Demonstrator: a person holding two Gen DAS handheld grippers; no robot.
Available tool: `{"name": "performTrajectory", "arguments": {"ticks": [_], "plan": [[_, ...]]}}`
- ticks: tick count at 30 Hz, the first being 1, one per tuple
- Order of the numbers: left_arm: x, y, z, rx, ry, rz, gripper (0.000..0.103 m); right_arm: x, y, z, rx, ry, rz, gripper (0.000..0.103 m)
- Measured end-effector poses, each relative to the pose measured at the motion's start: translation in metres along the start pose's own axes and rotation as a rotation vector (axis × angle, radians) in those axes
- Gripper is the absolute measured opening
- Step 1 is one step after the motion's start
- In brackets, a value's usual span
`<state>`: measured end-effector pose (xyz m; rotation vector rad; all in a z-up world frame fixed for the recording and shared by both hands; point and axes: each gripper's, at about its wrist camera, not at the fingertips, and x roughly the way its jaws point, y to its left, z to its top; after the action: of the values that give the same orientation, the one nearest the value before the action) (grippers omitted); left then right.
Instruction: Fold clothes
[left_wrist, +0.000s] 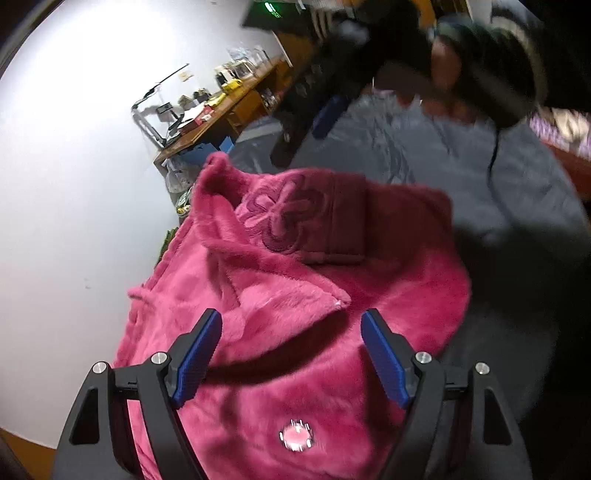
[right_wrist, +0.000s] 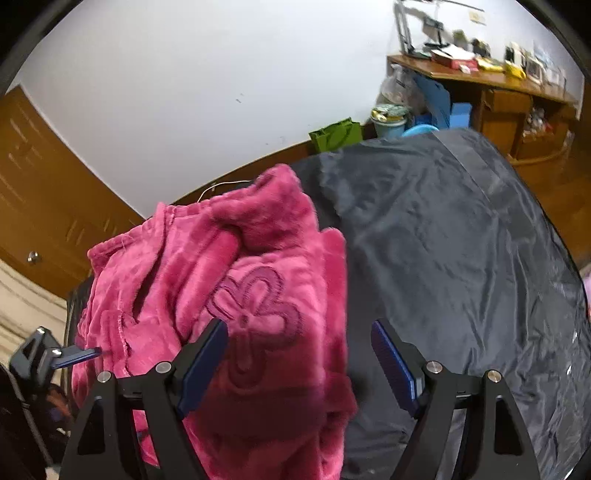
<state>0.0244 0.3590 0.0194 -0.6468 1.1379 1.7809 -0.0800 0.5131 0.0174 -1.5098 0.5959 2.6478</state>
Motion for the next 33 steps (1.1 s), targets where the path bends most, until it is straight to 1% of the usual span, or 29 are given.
{"name": "performTrajectory", "arguments": {"ticks": [3, 4, 5, 8, 10, 12, 13, 15, 16, 17, 18, 21, 24, 27, 28, 30, 31, 32, 33], "plan": [[0.026, -0.006, -0.001, 0.064, 0.079, 0.055, 0.081, -0.004, -0.008, -0.002, 0.01, -0.003, 0.002, 0.082], [0.032, -0.007, -0.002, 0.073, 0.097, 0.06, 0.079, -0.006, -0.01, -0.003, 0.011, -0.005, 0.003, 0.082], [0.035, -0.006, -0.002, 0.072, 0.106, 0.056, 0.074, -0.007, -0.012, -0.002, 0.011, -0.007, 0.004, 0.082], [0.038, -0.002, 0.002, 0.036, 0.111, 0.031, 0.062, -0.009, -0.018, -0.002, 0.018, -0.012, 0.006, 0.082], [0.038, 0.002, 0.005, 0.009, 0.101, 0.027, 0.059, -0.007, -0.021, -0.001, 0.027, -0.008, 0.011, 0.082], [0.037, 0.01, 0.008, -0.048, 0.092, 0.012, 0.054, -0.003, -0.023, -0.001, 0.032, 0.001, 0.015, 0.082], [0.037, 0.016, 0.009, -0.089, 0.091, -0.002, 0.05, -0.001, -0.023, -0.001, 0.032, 0.006, 0.017, 0.082], [0.037, 0.032, 0.008, -0.201, 0.082, -0.039, 0.041, 0.001, -0.023, -0.001, 0.027, 0.009, 0.02, 0.082], [0.037, 0.043, 0.006, -0.271, 0.075, -0.056, 0.031, 0.002, -0.023, -0.002, 0.022, 0.009, 0.02, 0.082], [0.036, 0.056, 0.004, -0.348, 0.067, -0.072, 0.018, 0.003, -0.023, -0.002, 0.018, 0.009, 0.018, 0.082], [0.035, 0.069, 0.002, -0.425, 0.059, -0.088, 0.014, 0.004, -0.022, -0.001, 0.015, 0.011, 0.017, 0.082], [0.028, 0.117, -0.015, -0.695, -0.001, -0.125, 0.011, 0.008, -0.023, -0.001, 0.012, 0.018, 0.019, 0.082], [0.021, 0.157, -0.043, -0.943, -0.073, -0.163, 0.01, 0.012, -0.022, 0.0, 0.007, 0.022, 0.016, 0.082], [0.022, 0.184, -0.076, -1.149, -0.123, -0.179, 0.01, 0.016, -0.017, 0.002, -0.002, 0.02, 0.019, 0.082], [0.026, 0.189, -0.088, -1.205, -0.119, -0.166, 0.01, 0.017, -0.014, 0.002, -0.008, 0.017, 0.025, 0.082], [0.037, 0.198, -0.112, -1.305, -0.077, -0.126, 0.011, 0.018, -0.003, 0.003, -0.033, 0.01, 0.047, 0.082], [0.044, 0.2, -0.123, -1.336, -0.045, -0.112, 0.013, 0.019, 0.004, 0.003, -0.054, 0.01, 0.055, 0.082], [0.05, 0.201, -0.133, -1.366, -0.011, -0.097, 0.018, 0.02, 0.014, 0.002, -0.086, 0.011, 0.063, 0.082], [0.056, 0.202, -0.141, -1.388, 0.016, -0.087, 0.019, 0.021, 0.025, 0.001, -0.125, 0.012, 0.064, 0.082]]}}
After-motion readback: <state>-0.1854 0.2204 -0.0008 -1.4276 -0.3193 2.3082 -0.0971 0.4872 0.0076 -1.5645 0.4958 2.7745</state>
